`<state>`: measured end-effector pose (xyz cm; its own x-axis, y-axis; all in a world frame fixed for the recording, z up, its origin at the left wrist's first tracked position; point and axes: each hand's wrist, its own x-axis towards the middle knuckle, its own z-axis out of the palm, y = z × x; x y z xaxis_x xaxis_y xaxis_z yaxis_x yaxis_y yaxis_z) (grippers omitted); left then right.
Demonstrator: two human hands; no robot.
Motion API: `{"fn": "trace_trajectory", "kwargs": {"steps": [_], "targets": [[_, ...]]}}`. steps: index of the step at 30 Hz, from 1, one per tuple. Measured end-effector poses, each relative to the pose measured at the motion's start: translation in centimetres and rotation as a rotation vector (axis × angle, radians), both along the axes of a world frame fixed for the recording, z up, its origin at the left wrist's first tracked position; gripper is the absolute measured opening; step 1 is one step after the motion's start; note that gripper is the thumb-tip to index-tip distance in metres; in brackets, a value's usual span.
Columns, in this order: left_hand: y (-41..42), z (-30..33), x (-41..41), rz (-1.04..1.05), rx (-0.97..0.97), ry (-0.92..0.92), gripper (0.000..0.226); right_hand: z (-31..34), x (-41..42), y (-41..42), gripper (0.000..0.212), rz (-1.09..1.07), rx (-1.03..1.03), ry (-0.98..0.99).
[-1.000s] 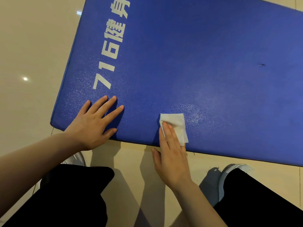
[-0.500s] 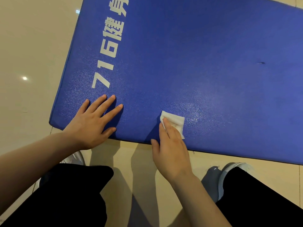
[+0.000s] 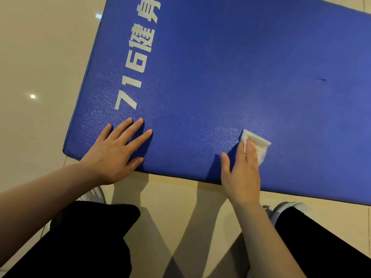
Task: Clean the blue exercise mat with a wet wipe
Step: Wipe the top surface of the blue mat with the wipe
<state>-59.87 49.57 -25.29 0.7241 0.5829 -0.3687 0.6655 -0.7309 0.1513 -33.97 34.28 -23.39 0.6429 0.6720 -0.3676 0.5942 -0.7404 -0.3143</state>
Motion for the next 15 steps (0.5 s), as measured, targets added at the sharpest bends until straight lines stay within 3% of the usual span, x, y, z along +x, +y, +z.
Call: {"fn": "trace_trajectory", "kwargs": {"steps": [2,6,8,11,15], "targets": [[0.1,-0.1,-0.2,-0.007,-0.004,0.025,0.069,-0.5,-1.9,0.0,0.07,0.048,0.07,0.018],[0.0,-0.1,-0.1,-0.014,0.023,0.011,0.069,-1.8,-8.4,0.0,0.07,0.59,0.174,0.015],[0.0,0.1,-0.2,0.0,-0.001,0.004,0.071,-2.2,-8.5,0.9,0.069,0.651,0.187,0.021],[0.0,0.0,-0.3,0.026,-0.02,-0.019,0.073,-2.6,-4.0,1.9,0.07,0.487,0.185,-0.015],[0.0,0.1,-0.2,0.046,-0.04,-0.002,0.076,-1.1,3.5,3.4,0.069,-0.123,0.095,0.02]]}}
